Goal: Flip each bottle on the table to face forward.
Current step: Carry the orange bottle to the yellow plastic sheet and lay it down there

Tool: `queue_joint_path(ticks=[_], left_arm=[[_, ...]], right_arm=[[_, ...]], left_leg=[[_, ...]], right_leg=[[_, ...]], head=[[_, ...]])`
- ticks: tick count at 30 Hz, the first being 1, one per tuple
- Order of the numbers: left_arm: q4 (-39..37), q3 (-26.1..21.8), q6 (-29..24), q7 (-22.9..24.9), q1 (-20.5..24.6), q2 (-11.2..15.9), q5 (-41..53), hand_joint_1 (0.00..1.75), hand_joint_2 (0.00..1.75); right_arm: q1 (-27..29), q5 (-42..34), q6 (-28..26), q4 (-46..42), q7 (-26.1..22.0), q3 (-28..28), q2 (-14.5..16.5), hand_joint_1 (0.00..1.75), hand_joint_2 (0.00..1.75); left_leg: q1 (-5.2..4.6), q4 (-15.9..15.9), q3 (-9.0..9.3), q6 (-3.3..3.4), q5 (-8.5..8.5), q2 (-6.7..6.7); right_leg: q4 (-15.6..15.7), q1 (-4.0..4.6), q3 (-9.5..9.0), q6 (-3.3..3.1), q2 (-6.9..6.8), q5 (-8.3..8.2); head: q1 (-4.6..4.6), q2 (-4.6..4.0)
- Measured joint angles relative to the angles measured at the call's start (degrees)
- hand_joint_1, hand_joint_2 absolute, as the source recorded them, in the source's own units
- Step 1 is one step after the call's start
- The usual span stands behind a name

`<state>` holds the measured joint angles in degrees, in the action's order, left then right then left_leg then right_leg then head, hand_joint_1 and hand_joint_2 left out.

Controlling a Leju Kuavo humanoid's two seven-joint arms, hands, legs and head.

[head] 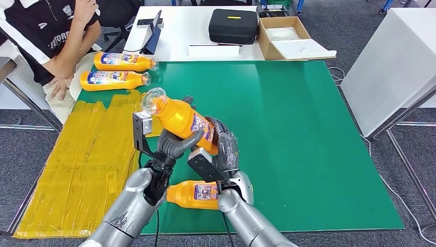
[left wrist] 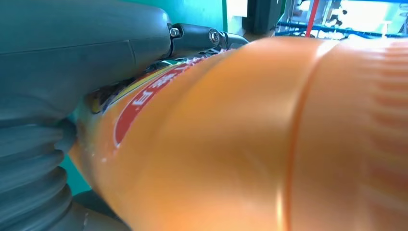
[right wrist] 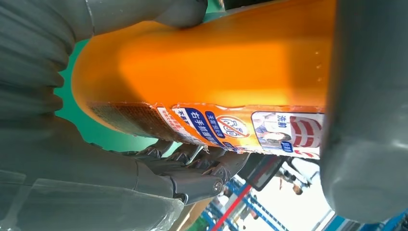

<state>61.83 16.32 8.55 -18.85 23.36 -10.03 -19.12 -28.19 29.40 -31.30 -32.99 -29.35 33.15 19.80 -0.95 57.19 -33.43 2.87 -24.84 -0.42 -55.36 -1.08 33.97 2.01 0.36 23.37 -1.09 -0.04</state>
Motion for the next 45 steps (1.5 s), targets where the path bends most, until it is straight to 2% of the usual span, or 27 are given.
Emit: queue_joint_path(ticks=[5,6,9,10,24,45], left_arm=[[-0.1,-0.8,-0.6,-0.3,0.0,0.0,-0.2,0.01,1.75],[-0.1,-1.0,-0.7,-0.4,0.0,0.0,-0.3,0.33,1.75],[-0.1,-1.6,-0.8,-0.8,0.0,0.0,-1.0,1.61,1.75],[-0.2,-1.8,-0.8,-1.0,0.0,0.0,-1.2,1.72,1.75],[-0.2,-3.2,-1.9,-1.7,-0.1,-0.5,-2.5,1.75,1.75],[-0.2,-3.8,-1.9,-1.7,-0.2,-0.5,-2.5,1.75,1.75]], right_arm=[[-0.7,-3.3,0.6,0.3,0.9,3.5,0.1,1.75,1.75],[-0.9,-3.9,0.6,0.4,1.1,4.3,0.1,1.75,1.75],[-1.6,-5.6,0.6,0.7,1.5,6.3,0.0,1.75,1.75],[-1.8,-6.2,0.5,0.8,1.6,6.9,0.0,1.75,1.75],[-3.8,-10.8,0.2,2.3,2.0,11.7,0.0,1.75,1.75],[-4.4,-11.0,0.2,3.2,1.9,12.7,0.0,1.75,1.75]], left_leg=[[0.01,0.0,0.00,0.00,0.00,0.01],[0.01,0.0,0.00,0.00,0.00,0.02],[0.01,0.0,0.01,0.00,0.00,0.06],[0.01,0.0,0.01,0.00,0.00,0.06],[0.00,0.0,0.00,0.00,0.00,0.07],[0.00,0.0,0.01,0.00,0.00,0.07]], right_leg=[[0.0,0.01,0.01,0.00,0.00,0.00],[0.0,0.01,0.02,0.00,0.01,0.00],[0.0,0.01,0.02,0.00,0.02,0.00],[0.0,0.01,0.02,0.00,0.02,0.00],[0.0,0.00,0.03,0.00,0.02,0.00],[0.0,0.00,0.04,0.00,0.03,0.00]], head=[[-0.01,-0.01],[-0.01,-0.01],[-0.01,0.00],[-0.01,0.00],[0.00,-0.01],[0.00,-0.01]])
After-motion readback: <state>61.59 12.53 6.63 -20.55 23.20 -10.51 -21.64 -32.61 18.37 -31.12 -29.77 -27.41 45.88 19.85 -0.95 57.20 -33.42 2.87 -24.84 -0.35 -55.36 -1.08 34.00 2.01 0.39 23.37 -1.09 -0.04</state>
